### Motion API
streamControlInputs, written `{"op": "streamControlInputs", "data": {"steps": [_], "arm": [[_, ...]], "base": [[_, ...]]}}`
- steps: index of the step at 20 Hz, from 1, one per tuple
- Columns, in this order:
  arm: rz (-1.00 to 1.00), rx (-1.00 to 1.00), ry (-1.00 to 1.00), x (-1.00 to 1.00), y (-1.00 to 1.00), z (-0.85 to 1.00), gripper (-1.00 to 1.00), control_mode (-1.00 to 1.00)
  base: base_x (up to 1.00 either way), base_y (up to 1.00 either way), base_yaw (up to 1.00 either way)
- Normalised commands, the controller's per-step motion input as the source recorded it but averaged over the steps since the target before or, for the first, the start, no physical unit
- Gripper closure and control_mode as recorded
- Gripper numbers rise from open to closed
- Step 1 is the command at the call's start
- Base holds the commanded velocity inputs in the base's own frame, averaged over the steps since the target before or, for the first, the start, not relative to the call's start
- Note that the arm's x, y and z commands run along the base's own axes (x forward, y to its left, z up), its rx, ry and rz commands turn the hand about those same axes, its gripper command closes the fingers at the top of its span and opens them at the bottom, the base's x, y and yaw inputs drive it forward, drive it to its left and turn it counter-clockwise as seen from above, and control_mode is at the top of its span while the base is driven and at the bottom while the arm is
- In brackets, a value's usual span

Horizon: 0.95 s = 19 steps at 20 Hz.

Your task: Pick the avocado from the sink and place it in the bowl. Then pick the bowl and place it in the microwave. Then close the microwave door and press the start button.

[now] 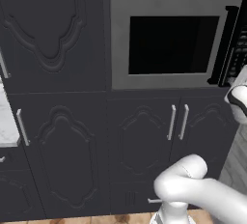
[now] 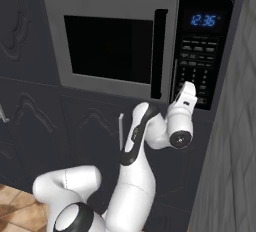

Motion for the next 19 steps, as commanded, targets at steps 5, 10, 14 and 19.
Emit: {"op": "streamControlInputs", "data": {"steps": [5,10,14,19], "arm": [[0.0,0.0,0.0,0.39,-0.17,-0.15,1.0,-1.0],[0.0,0.0,0.0,0.34,-0.06,-0.28,1.0,-1.0],[0.0,0.0,0.0,0.32,-0.02,-0.21,1.0,-1.0],[0.0,0.0,0.0,0.0,0.0,0.0,1.0,-1.0]], "base": [[0.0,0.0,0.0],[0.0,0.0,0.0],[0.0,0.0,0.0],[0.0,0.0,0.0]]}}
